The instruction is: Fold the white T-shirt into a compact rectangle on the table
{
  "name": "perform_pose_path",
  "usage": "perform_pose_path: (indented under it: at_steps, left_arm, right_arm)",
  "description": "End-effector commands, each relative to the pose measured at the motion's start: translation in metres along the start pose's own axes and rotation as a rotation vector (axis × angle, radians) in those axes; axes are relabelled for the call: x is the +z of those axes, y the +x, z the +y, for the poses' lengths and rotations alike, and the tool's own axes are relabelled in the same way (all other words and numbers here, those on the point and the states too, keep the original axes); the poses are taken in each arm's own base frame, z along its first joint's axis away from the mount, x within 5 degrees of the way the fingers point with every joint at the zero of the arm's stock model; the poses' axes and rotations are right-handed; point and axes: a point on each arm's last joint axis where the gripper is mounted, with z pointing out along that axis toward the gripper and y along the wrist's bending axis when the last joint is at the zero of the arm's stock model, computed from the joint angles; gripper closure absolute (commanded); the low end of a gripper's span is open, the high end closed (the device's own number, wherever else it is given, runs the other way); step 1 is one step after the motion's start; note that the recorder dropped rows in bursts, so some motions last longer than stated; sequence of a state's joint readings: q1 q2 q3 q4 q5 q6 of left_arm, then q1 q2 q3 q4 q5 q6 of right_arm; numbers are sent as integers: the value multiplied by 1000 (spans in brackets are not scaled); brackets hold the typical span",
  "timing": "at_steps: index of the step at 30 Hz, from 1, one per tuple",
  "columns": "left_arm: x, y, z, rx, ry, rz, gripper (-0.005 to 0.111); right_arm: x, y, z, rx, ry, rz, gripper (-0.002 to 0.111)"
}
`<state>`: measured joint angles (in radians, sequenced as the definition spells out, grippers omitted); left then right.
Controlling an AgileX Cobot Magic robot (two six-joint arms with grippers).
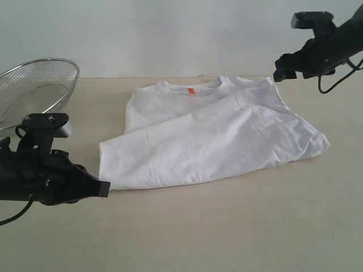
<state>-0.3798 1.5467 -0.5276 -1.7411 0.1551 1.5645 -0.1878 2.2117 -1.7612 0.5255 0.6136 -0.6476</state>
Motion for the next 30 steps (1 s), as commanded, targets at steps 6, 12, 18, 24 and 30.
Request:
perform_pose_path:
  at_steps: [6,12,18,24,30]
  left_arm:
    - [-2,-55,18,2,-154,-144,102]
    - [28,-74,34,-41,-42,-129,102]
    - [34,-73,62,-187,-7,-125,102]
    - [24,-67,81,-315,115,-79,102]
    - [36,-54,85,-399,206,13,102]
  right_arm:
    - [-38,-2,18,-4,-59,169,65]
    - [-36,-4,19,-13,-46,148,40]
    - [-32,-5,16,15,-19,119,54]
    - [-12,5,12,26,-20,149,55]
    - [3,14,10,46,-34,179,55]
